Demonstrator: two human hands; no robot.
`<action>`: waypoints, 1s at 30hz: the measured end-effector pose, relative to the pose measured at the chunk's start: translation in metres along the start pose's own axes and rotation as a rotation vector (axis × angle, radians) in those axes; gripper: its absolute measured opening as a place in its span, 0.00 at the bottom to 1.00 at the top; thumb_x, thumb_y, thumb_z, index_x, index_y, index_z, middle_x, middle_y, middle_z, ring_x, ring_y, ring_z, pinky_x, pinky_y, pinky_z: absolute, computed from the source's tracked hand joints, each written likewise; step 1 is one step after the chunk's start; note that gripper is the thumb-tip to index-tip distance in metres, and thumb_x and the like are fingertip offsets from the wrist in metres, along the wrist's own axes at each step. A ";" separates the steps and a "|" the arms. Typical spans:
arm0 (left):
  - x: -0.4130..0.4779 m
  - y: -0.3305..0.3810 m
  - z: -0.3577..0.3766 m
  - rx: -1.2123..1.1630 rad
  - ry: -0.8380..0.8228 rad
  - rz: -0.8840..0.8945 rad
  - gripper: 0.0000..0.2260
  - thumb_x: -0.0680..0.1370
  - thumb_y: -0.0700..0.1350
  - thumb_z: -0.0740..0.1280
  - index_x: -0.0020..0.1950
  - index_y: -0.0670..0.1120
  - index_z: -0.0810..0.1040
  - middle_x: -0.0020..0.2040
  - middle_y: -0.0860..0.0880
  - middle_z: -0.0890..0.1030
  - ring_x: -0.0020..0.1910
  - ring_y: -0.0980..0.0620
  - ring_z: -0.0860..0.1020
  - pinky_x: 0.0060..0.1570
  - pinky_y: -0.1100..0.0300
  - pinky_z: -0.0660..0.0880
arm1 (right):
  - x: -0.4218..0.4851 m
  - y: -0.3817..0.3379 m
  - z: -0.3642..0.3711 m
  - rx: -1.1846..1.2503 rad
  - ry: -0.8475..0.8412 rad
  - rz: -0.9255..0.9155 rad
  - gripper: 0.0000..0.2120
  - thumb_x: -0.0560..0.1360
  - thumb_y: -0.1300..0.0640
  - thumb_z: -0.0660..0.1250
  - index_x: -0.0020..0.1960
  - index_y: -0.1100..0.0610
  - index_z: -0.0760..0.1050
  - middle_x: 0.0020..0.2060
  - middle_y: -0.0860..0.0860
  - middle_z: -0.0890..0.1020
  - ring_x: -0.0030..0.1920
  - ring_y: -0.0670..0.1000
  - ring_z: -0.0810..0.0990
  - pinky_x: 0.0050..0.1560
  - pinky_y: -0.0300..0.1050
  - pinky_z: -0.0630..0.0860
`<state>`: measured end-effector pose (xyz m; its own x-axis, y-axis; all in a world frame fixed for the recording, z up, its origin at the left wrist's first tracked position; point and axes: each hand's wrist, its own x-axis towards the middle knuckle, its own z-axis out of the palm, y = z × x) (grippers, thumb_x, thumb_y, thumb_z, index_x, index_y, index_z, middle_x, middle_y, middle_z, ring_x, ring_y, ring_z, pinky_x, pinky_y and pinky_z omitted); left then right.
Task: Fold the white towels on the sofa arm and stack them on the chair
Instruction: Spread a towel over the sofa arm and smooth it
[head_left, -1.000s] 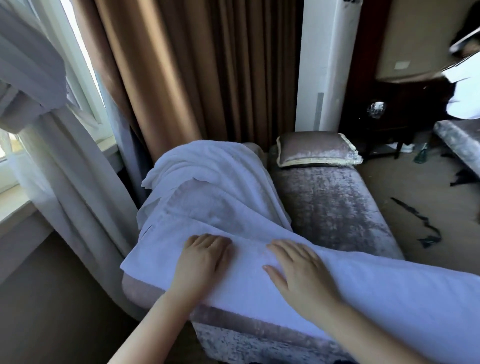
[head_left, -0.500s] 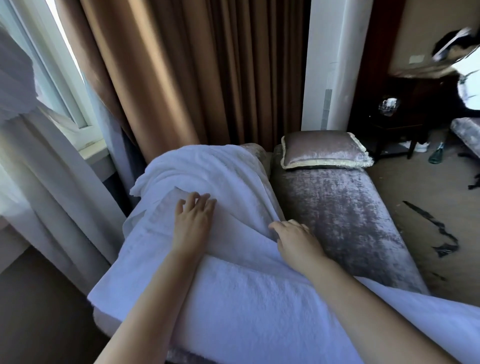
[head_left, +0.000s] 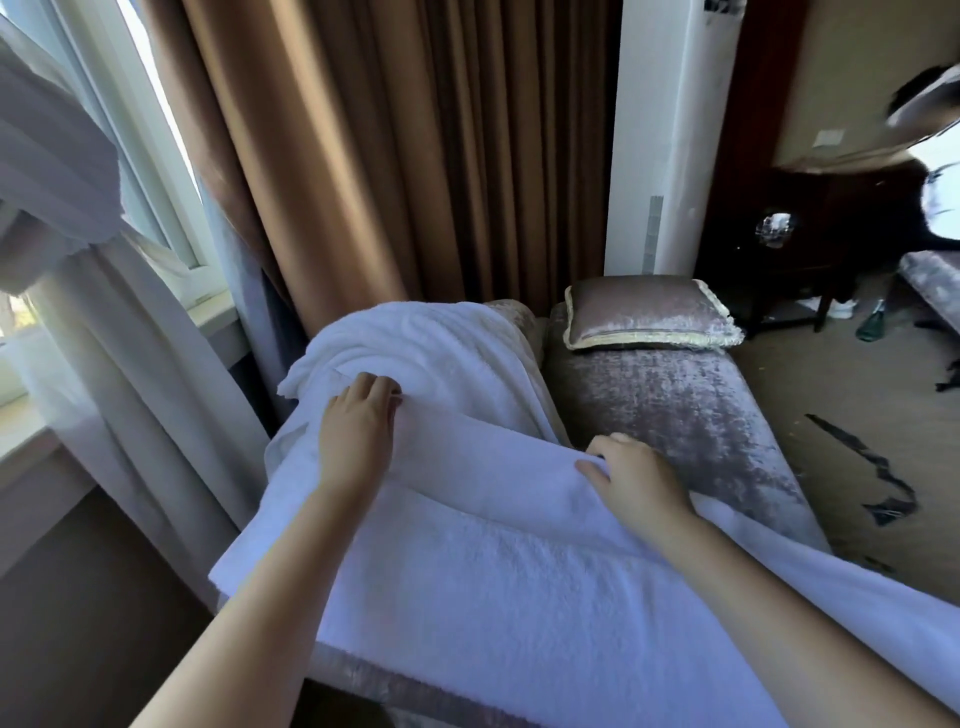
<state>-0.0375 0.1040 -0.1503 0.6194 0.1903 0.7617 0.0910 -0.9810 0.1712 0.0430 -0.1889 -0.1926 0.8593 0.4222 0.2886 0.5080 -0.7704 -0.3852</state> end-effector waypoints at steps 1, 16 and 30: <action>0.002 0.000 -0.008 -0.019 0.001 -0.004 0.03 0.75 0.34 0.69 0.42 0.39 0.78 0.40 0.42 0.78 0.33 0.41 0.75 0.33 0.51 0.71 | -0.005 -0.001 -0.009 0.026 0.069 -0.021 0.09 0.79 0.50 0.63 0.45 0.55 0.74 0.41 0.48 0.73 0.42 0.54 0.75 0.35 0.47 0.67; -0.074 -0.044 -0.082 -0.001 -0.259 -0.095 0.19 0.77 0.38 0.67 0.67 0.45 0.70 0.68 0.50 0.70 0.51 0.45 0.80 0.37 0.48 0.78 | -0.090 -0.044 -0.020 -0.110 0.320 -0.339 0.08 0.68 0.63 0.75 0.45 0.56 0.79 0.41 0.50 0.79 0.42 0.56 0.79 0.38 0.51 0.76; -0.135 -0.077 -0.111 -0.150 -0.273 -0.624 0.08 0.80 0.47 0.65 0.50 0.42 0.79 0.48 0.44 0.79 0.50 0.42 0.76 0.46 0.54 0.68 | -0.142 -0.085 0.044 -0.135 0.397 -0.559 0.10 0.69 0.54 0.76 0.39 0.53 0.74 0.40 0.46 0.75 0.39 0.50 0.74 0.43 0.42 0.67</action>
<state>-0.2145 0.1579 -0.1966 0.6620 0.6813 0.3124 0.3970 -0.6723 0.6249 -0.1193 -0.1628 -0.2394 0.3714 0.5859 0.7202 0.8338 -0.5518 0.0189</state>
